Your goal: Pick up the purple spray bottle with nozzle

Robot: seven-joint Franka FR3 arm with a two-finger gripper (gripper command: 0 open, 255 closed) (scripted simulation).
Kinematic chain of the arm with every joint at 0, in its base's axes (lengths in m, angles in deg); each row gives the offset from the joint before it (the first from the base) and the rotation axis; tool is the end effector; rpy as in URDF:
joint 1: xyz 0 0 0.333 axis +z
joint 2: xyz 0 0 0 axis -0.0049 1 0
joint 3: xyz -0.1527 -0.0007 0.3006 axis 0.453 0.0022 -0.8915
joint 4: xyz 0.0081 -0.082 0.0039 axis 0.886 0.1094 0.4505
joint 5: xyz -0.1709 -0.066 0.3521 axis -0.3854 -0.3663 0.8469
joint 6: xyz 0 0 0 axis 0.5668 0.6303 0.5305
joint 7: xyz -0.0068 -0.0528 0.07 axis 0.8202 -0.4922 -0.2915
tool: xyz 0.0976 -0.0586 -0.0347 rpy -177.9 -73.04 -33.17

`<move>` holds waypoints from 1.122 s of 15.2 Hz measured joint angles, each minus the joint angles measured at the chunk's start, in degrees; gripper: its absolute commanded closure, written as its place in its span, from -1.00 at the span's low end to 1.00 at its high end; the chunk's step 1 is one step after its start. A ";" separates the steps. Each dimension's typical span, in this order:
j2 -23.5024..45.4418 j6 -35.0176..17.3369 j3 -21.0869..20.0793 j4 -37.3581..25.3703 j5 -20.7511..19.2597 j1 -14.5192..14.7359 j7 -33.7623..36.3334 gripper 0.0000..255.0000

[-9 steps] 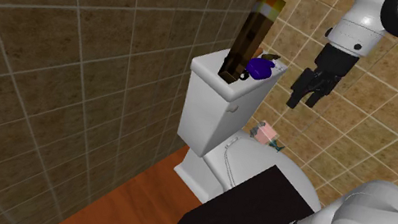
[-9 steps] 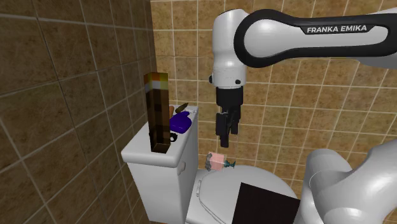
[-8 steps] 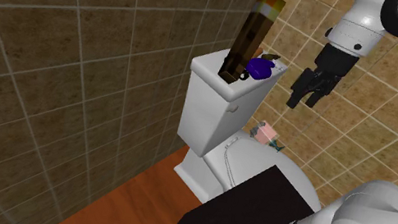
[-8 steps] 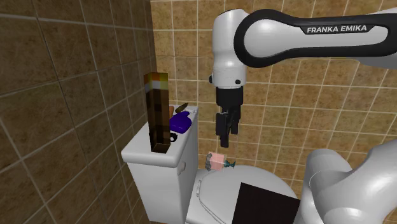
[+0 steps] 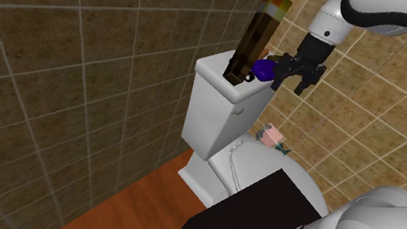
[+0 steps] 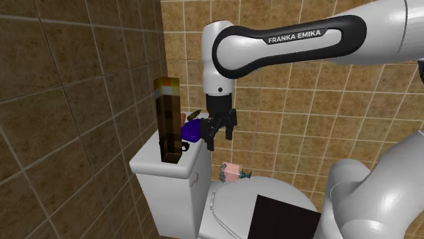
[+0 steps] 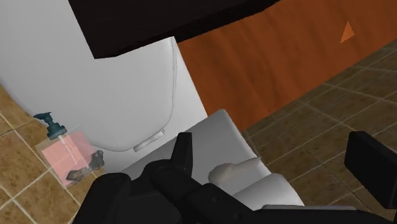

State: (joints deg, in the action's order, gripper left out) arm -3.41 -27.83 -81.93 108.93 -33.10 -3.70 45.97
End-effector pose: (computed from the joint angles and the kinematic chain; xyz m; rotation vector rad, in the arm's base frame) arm 0.3740 -0.0325 0.5531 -3.0386 0.4932 0.1349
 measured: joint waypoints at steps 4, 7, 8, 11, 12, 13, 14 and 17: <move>8.69 -4.01 0.23 -5.43 -0.60 -2.04 4.98 -1.00; 14.57 -5.68 0.52 -10.22 -1.09 -3.38 8.90 -1.00; 16.32 -6.27 0.66 -11.56 -1.26 -3.80 10.21 -1.00; 22.30 -7.27 1.41 -17.04 -1.79 -5.10 13.78 -1.00; 23.50 -7.69 1.67 -17.97 -1.98 -5.50 15.01 -1.00; 25.45 -7.67 1.95 -20.12 -2.11 -5.88 16.22 -1.00; 27.36 -7.38 2.29 -22.48 -2.22 -6.27 17.36 -1.00; 32.74 -7.87 3.45 -27.87 -2.52 -7.48 20.63 -1.00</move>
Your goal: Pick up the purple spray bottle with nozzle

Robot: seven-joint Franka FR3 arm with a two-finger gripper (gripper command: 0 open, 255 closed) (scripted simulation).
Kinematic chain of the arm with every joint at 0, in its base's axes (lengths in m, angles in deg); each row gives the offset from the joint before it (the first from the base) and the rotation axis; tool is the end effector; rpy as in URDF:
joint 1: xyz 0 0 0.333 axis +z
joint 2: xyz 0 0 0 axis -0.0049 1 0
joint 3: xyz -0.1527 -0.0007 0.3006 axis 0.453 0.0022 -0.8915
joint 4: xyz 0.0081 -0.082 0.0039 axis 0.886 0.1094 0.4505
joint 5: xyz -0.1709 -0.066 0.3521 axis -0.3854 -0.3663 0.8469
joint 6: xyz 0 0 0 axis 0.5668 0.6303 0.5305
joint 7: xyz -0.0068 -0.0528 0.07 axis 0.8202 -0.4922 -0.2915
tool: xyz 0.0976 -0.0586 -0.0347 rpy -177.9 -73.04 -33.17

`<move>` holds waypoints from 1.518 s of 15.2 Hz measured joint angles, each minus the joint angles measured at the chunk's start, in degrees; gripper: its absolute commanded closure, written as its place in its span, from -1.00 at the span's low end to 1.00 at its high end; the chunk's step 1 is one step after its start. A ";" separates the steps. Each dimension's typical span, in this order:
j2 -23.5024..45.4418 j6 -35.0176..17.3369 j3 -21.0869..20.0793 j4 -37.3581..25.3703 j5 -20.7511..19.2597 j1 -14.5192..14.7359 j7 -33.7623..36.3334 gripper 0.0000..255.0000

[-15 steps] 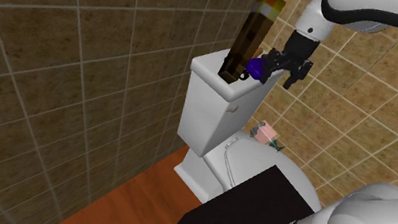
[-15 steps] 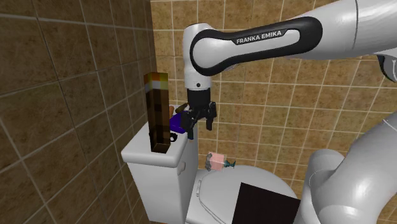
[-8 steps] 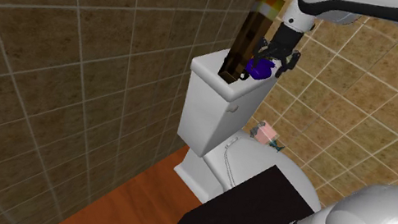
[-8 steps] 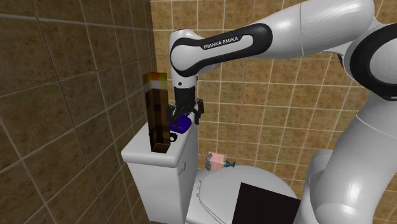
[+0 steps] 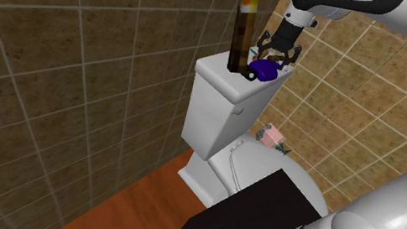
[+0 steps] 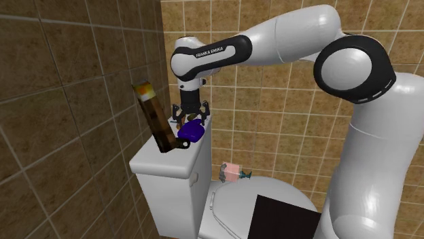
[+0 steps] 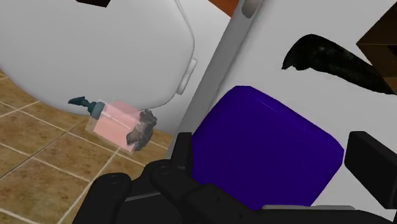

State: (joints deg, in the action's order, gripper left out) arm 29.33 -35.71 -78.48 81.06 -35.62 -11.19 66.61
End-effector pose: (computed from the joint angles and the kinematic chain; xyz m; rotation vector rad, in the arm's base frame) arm 0.5540 -0.1617 0.5244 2.8429 -1.3266 -0.0471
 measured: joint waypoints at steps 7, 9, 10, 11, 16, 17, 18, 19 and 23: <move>12.05 1.10 3.11 -14.14 0.19 -2.92 7.20 -1.00; 15.56 2.10 4.09 -18.86 0.49 -3.96 9.03 -1.00; 16.72 2.33 4.35 -20.33 0.62 -4.28 9.53 -1.00; 17.23 2.17 4.46 -20.70 0.67 -4.38 9.86 -1.00; 17.62 -1.31 4.53 -17.63 0.70 -4.39 10.23 -1.00; 17.52 -2.30 4.53 -16.53 0.69 -4.37 10.24 -1.00; 17.71 -2.72 4.53 -16.31 0.72 -4.39 10.23 -1.00; 17.77 -2.99 4.54 -16.13 0.73 -4.41 10.22 1.00; 17.83 -3.24 4.53 -15.94 0.74 -4.41 10.21 1.00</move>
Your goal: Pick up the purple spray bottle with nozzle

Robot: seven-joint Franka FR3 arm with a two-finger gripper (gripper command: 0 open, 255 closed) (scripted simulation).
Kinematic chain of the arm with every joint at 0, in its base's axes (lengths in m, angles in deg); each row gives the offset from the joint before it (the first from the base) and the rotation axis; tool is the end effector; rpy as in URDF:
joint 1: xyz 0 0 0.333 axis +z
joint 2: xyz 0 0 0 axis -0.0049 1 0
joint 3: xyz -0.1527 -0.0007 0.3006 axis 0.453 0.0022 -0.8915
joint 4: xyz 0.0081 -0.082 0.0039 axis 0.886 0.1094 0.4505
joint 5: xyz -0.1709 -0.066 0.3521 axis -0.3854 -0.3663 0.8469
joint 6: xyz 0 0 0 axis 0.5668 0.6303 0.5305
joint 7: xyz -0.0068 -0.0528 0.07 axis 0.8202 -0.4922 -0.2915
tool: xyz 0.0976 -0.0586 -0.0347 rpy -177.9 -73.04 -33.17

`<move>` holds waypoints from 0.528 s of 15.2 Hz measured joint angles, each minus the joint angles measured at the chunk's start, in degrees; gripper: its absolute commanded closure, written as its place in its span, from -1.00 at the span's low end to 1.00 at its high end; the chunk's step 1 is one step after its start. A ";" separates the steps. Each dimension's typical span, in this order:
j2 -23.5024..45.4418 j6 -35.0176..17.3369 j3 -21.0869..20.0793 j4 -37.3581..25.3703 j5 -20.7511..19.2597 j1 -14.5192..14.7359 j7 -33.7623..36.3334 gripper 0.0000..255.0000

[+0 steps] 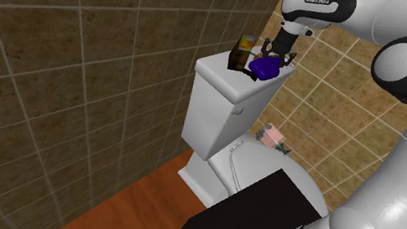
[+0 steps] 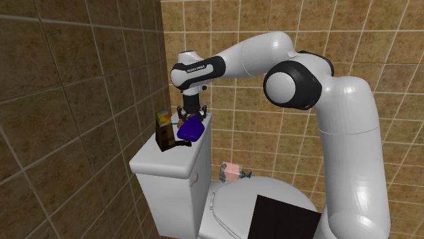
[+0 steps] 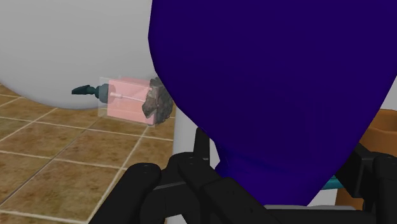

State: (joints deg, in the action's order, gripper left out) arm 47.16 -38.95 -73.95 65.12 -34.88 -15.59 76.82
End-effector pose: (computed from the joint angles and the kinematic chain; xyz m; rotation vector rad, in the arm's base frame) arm 0.6181 -0.2737 0.4707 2.5568 -1.7503 0.0084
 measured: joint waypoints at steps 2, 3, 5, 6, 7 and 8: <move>0.00 -0.01 0.00 0.01 0.00 0.00 0.00 1.00; 0.00 -0.02 0.00 0.02 0.00 0.00 0.00 1.00; 0.00 -0.02 0.00 0.02 0.00 0.01 0.00 1.00; 0.00 -0.01 0.00 0.02 0.00 0.01 0.00 1.00; -0.01 0.39 0.00 -0.37 0.00 -0.01 -0.03 1.00; -0.19 0.89 0.00 -0.70 -0.04 0.02 0.03 1.00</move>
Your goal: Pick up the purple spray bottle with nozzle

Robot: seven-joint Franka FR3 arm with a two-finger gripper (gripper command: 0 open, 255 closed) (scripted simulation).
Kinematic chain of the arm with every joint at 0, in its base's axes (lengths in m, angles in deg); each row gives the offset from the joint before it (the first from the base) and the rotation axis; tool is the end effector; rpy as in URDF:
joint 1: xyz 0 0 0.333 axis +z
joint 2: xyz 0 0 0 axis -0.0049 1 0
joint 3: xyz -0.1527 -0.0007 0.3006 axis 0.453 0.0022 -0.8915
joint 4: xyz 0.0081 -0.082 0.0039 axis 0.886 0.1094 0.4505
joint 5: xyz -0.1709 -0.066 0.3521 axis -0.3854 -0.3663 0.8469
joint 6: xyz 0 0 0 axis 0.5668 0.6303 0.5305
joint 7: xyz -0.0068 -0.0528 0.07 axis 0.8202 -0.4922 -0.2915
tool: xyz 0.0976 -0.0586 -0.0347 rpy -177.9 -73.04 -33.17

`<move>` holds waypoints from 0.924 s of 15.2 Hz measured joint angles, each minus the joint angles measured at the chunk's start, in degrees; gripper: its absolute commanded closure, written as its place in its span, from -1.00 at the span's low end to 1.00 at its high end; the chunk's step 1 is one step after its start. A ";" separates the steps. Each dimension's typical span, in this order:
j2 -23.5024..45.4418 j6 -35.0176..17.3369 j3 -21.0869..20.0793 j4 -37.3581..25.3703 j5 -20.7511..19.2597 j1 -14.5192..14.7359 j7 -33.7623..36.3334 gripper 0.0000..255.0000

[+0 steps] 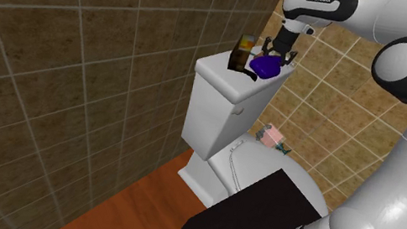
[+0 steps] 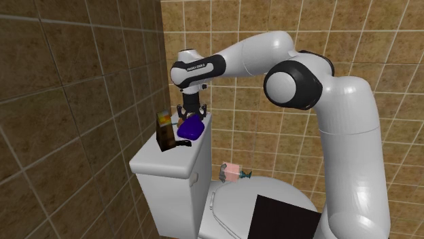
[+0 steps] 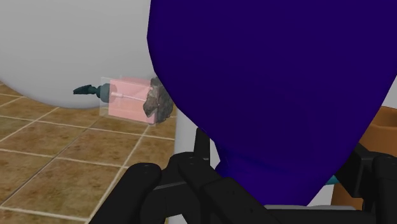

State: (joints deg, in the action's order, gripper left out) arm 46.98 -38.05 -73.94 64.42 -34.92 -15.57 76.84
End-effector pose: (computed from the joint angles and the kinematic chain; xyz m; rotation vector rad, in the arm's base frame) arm 0.6177 -0.2732 0.4773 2.5567 -1.7501 0.0078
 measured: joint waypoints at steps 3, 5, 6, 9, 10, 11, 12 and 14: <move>-0.17 1.98 0.04 -1.83 -0.02 -0.07 -0.09 1.00; -0.28 3.52 0.07 -3.27 -0.03 -0.12 -0.15 1.00; -0.37 4.16 0.10 -3.82 -0.05 -0.16 -0.20 1.00; 0.03 6.63 0.08 -6.70 0.01 -0.18 -0.14 1.00; 0.30 7.52 0.10 -7.85 0.07 -0.29 -0.26 1.00; 0.11 8.31 0.11 -8.45 0.03 -0.27 -0.23 1.00; 0.29 9.16 0.11 -9.49 0.07 -0.31 -0.25 1.00; 0.53 10.43 0.12 -10.99 0.11 -0.37 -0.29 1.00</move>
